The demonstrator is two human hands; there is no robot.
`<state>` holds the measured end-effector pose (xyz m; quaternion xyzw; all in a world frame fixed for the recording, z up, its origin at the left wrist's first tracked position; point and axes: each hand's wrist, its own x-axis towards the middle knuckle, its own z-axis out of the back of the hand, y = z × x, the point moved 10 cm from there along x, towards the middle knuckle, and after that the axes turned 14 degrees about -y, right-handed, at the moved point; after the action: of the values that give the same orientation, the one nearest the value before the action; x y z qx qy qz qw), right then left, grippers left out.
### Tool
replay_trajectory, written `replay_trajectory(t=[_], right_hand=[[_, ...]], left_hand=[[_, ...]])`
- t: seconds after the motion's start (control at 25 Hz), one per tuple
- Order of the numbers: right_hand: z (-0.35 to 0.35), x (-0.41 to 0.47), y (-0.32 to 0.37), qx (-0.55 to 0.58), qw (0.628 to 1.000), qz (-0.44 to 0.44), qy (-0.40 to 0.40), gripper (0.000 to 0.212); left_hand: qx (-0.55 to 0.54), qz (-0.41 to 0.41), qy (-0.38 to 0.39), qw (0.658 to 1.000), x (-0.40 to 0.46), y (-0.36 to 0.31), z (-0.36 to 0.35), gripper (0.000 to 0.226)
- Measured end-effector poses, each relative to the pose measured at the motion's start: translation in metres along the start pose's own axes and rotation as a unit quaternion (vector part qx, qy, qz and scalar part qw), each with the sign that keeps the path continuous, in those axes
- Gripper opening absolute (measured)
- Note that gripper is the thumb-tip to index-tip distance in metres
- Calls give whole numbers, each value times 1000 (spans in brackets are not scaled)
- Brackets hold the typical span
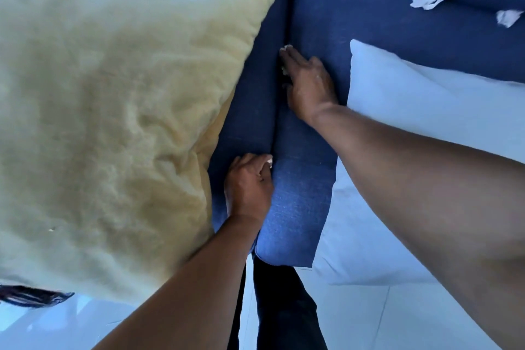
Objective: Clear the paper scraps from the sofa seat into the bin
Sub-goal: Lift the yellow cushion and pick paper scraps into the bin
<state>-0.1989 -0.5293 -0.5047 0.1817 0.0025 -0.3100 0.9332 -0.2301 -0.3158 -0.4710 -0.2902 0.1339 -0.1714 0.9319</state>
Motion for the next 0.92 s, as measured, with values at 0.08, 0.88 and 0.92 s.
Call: replay_trajectory(t=[0.08,0.88,0.92], right_hand=[[-3,8,-4,-12,999,-32,-19,50],[205,-123,52,171,955,-190,-151,26],[217,-129,57,172,953,-195,-158,26]], left_hand=[[-5,9,-10,1000,0,2,0,23],[-102,83,-27,991,-20,-93,174,23],[-92,83,-31,992,-22,-93,187,23]])
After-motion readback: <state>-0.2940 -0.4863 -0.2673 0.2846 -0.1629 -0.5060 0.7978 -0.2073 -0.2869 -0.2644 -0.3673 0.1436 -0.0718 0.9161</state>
